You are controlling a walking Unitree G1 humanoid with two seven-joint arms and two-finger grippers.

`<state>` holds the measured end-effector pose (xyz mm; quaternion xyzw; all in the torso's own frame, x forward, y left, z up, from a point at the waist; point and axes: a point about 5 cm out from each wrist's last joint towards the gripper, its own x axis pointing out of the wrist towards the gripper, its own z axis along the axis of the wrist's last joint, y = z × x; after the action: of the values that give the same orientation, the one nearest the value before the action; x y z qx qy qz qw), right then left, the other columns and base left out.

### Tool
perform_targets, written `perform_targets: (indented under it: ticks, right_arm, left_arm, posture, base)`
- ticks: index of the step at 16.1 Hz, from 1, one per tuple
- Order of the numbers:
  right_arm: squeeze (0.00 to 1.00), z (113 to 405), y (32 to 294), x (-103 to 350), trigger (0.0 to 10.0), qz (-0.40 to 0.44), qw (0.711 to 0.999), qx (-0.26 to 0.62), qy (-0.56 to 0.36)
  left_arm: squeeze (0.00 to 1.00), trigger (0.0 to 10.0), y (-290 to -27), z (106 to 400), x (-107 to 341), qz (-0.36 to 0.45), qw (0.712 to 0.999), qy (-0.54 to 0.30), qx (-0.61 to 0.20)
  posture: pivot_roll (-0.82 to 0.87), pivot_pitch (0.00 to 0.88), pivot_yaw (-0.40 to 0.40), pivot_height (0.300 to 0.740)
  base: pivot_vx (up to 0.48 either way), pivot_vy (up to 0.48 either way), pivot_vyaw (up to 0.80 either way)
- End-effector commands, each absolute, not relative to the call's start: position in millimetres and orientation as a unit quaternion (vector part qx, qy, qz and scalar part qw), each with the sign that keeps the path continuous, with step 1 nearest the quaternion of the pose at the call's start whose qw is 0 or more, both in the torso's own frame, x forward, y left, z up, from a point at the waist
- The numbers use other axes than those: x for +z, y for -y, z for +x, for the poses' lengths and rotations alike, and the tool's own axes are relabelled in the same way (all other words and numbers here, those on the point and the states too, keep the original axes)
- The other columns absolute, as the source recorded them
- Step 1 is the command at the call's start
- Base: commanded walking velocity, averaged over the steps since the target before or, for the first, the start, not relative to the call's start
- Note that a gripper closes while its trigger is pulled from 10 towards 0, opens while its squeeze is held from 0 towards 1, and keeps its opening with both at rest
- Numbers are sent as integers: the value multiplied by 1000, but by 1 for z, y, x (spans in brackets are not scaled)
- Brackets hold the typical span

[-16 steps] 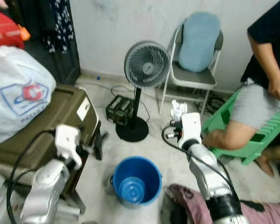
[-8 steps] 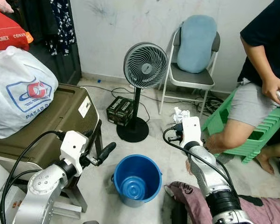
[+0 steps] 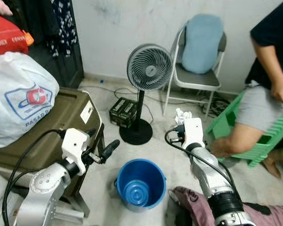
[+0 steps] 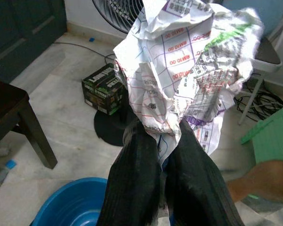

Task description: Clean up the room

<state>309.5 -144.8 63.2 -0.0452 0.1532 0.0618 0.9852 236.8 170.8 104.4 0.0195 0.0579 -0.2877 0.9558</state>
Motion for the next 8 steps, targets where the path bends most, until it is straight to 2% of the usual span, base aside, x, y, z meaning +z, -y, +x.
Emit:
perform_targets:
  ticks: [1,3,8]
  right_arm:
    - [0,313,151,69,10000,-40,987,52,-145]
    - [0,310,152,71,10000,-65,987,60,-132]
    - [0,311,157,72,10000,-63,988,46,-135]
  left_arm:
    - [0,10000,-166,239,107,18,953,-53,-297]
    - [0,10000,-165,240,107,16,954,-53,-293]
    - [0,10000,-166,241,105,17,958,-52,-282]
  posture:
    - [10,0,-86,740]
    - [9,0,-92,740]
    - [8,0,-101,740]
  base:
    - [401,0,0]
    - [377,0,0]
    - [340,0,0]
